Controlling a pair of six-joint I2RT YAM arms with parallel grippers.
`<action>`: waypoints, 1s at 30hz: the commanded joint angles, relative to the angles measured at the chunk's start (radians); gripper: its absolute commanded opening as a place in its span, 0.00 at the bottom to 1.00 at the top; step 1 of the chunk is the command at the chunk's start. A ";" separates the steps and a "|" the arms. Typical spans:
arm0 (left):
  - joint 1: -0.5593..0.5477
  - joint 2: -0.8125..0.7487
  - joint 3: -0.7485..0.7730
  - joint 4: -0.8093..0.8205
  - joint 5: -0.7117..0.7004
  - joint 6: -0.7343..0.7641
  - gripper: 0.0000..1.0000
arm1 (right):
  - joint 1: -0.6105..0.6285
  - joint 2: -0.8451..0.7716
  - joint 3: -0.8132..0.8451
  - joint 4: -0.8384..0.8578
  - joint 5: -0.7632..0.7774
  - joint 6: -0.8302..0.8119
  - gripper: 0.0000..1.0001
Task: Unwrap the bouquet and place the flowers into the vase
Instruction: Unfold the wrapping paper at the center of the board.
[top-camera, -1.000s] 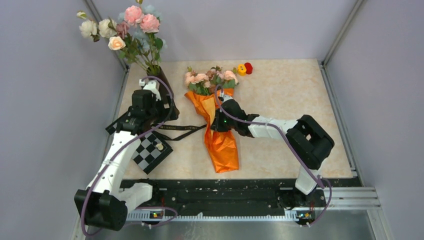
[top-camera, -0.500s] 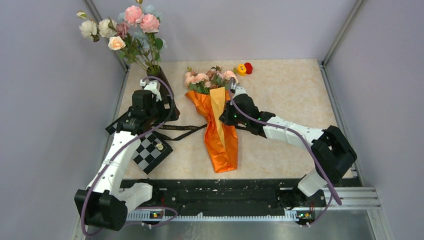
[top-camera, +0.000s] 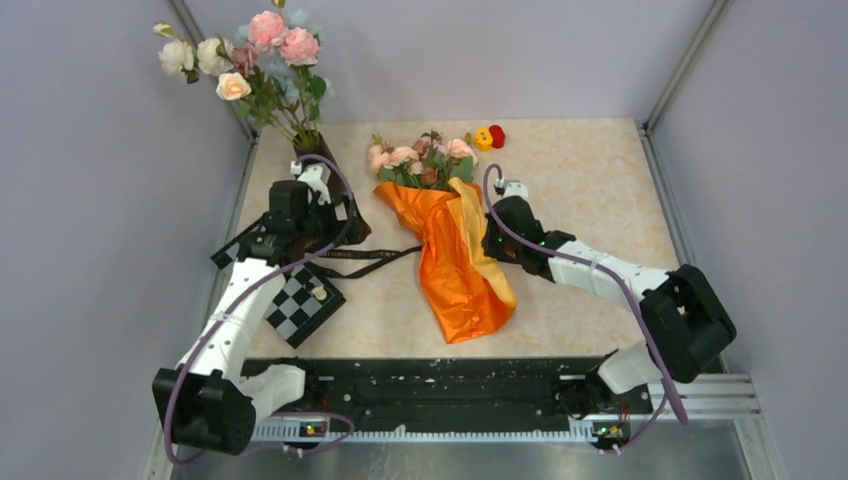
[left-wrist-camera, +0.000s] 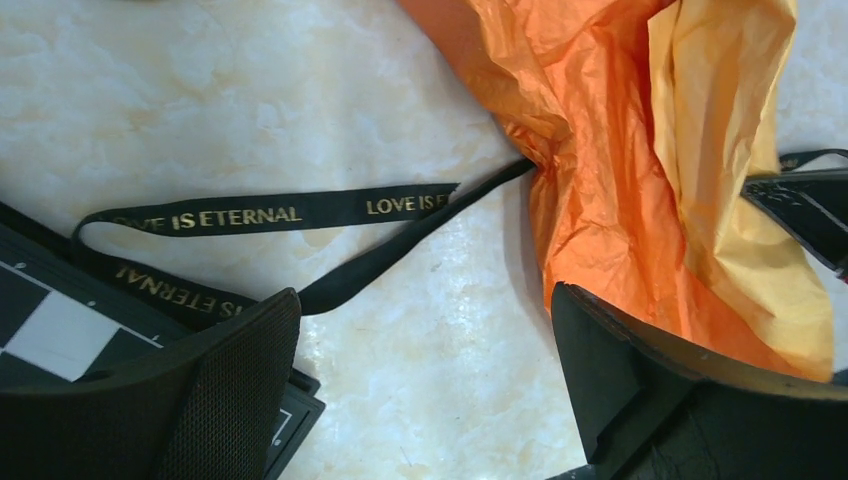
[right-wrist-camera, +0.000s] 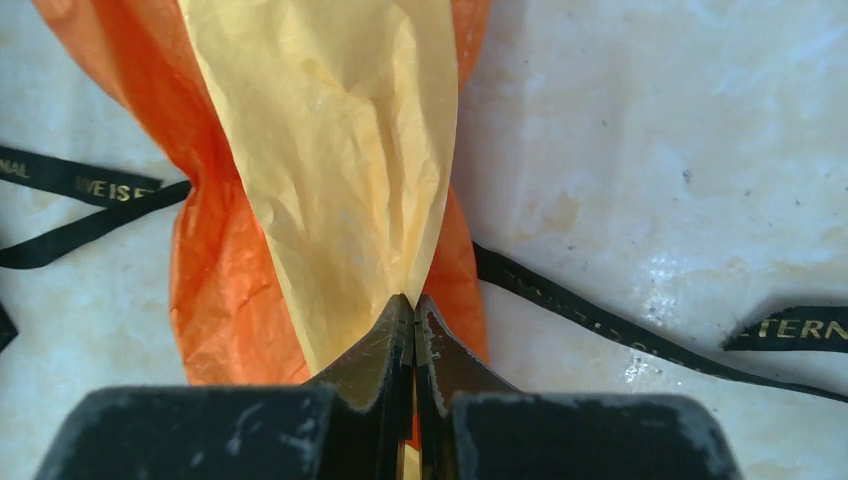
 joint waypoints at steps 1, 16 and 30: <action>-0.005 -0.001 -0.028 0.103 0.108 -0.064 0.99 | -0.015 -0.034 -0.031 0.018 0.080 -0.016 0.00; -0.328 0.319 -0.177 0.696 0.071 -0.411 0.92 | -0.019 -0.072 -0.094 0.081 0.087 0.003 0.00; -0.380 0.537 -0.083 0.652 -0.089 -0.345 0.55 | -0.034 -0.078 -0.118 0.110 0.097 -0.003 0.00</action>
